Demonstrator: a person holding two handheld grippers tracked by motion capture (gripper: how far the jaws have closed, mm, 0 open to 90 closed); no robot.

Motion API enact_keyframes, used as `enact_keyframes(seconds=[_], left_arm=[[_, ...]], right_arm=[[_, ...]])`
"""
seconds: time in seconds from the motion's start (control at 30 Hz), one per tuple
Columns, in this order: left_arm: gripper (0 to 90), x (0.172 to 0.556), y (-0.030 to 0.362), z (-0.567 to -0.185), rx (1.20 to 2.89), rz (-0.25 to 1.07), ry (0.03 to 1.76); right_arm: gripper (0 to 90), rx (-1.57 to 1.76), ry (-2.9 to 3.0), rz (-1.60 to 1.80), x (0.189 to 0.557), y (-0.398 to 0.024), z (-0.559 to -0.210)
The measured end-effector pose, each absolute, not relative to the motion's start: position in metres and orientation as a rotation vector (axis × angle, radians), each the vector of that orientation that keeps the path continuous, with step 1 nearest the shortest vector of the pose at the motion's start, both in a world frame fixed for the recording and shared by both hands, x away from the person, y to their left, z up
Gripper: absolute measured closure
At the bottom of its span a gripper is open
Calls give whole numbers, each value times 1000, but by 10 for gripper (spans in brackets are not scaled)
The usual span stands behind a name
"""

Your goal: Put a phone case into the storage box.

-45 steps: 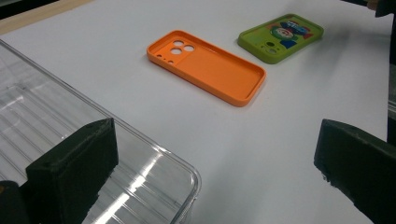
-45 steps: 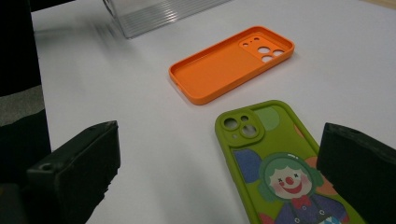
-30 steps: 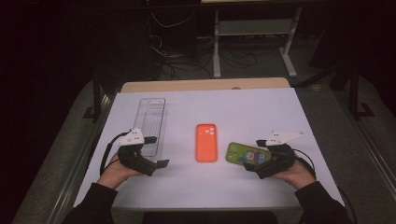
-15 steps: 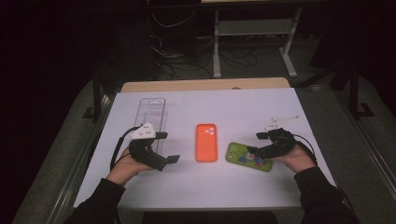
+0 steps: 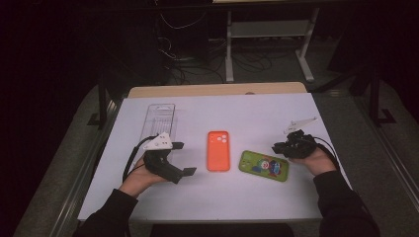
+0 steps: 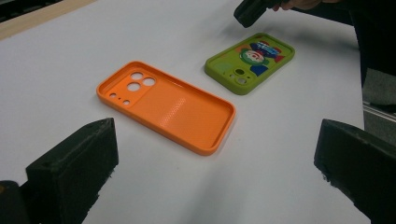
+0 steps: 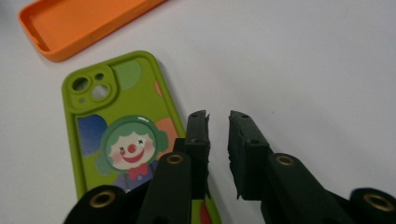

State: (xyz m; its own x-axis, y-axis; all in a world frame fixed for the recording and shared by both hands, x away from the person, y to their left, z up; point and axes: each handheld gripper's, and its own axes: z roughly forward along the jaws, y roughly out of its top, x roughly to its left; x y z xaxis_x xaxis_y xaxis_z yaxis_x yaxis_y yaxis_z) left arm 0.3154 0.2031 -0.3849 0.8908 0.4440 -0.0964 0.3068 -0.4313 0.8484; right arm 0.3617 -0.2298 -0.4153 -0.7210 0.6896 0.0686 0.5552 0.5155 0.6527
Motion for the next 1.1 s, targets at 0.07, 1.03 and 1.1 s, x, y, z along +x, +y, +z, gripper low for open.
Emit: enact_keyframes(seconds=[0.07, 1.03, 1.1], left_arm=[[0, 316, 203, -385, 2052, 173, 539], [0, 315, 203, -386, 2055, 162, 544], [0, 315, 203, -386, 2057, 160, 545]], right_arm=[[828, 1070, 2574, 986, 363, -231, -417], [882, 1000, 2699, 832, 364, -233, -435], [882, 998, 2701, 831, 362, -232, -435]])
